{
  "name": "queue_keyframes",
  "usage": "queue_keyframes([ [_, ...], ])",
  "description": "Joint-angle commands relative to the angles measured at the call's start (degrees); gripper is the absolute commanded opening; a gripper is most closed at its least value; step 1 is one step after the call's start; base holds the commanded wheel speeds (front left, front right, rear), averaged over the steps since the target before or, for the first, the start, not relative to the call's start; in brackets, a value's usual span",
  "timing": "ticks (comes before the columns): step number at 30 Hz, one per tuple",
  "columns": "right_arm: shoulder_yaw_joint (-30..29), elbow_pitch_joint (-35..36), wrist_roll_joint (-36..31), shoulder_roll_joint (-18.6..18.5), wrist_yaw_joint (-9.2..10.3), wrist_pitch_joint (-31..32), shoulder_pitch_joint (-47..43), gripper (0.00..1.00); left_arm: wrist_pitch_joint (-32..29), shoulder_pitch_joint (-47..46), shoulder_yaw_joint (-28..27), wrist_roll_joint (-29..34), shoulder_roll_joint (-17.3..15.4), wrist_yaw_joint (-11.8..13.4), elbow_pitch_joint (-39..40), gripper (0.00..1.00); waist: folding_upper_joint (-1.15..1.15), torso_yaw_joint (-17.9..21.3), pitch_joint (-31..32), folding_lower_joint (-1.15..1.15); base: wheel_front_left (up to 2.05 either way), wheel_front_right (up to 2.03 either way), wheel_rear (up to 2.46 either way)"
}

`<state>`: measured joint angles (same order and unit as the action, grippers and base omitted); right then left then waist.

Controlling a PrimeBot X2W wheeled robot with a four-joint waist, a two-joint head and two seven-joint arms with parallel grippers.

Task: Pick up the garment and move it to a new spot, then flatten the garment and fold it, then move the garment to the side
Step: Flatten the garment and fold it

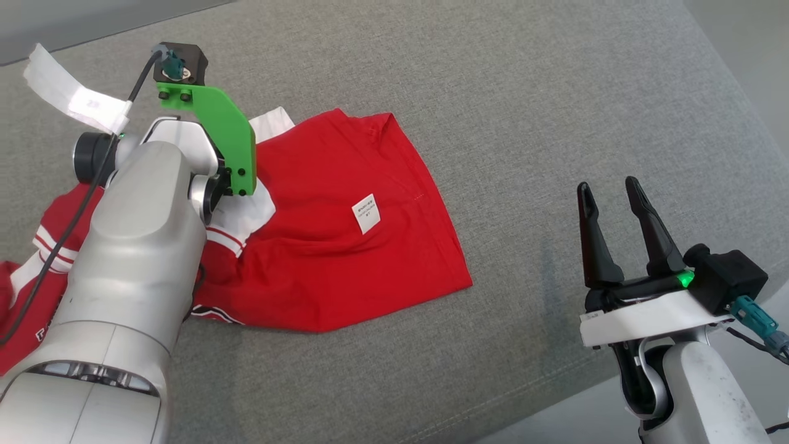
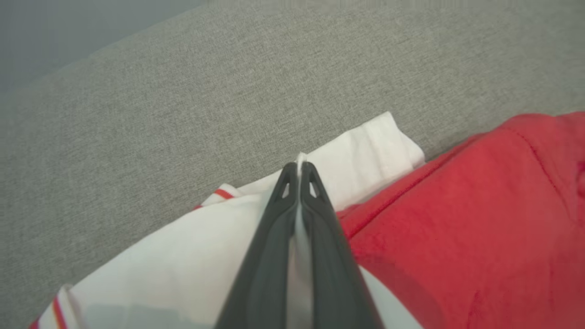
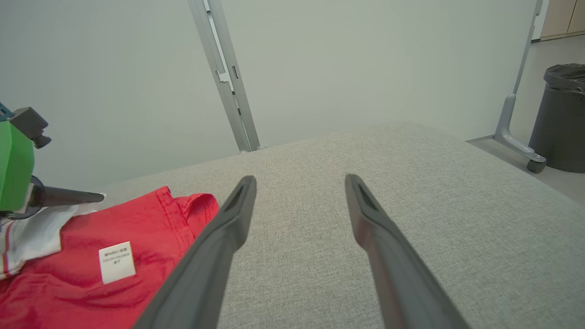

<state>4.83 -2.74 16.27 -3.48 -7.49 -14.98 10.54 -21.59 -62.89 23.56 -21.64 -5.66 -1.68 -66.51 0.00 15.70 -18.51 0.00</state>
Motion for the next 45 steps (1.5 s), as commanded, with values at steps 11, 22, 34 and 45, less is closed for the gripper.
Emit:
queue_keyframes([
  [11, 0.24, -1.28, 0.23, -3.05, 0.0, -0.04, -2.45, 1.0, 10.11, 4.09, -0.12, -3.0, 2.2, -2.25, 2.99, 0.0, 0.0, -9.11, 7.93, 0.0, 0.0, 0.0, 0.0],
  [22, 0.79, -2.11, 1.28, -4.04, 0.0, -0.04, -5.63, 1.0, 17.6, 16.07, -1.69, -5.18, -0.98, -0.42, 9.04, 0.0, 0.0, -13.59, 12.58, 0.0, 0.0, 0.0, 0.0],
  [34, 0.61, -2.2, 1.92, -4.54, 0.0, -0.04, -7.07, 1.0, 18.31, 34.64, -3.14, -6.87, -7.2, 2.81, 25.27, 0.0, 0.0, -14.51, 14.33, 0.0, 0.0, 0.0, 0.0],
  [45, 0.4, -1.92, 2.45, -5.0, 0.0, -0.04, -7.45, 1.0, 13.36, 51.49, -7.66, -8.73, -13.54, 12.19, 44.95, 0.0, 0.0, -14.75, 13.69, 0.0, 0.0, 0.0, 0.0],
])
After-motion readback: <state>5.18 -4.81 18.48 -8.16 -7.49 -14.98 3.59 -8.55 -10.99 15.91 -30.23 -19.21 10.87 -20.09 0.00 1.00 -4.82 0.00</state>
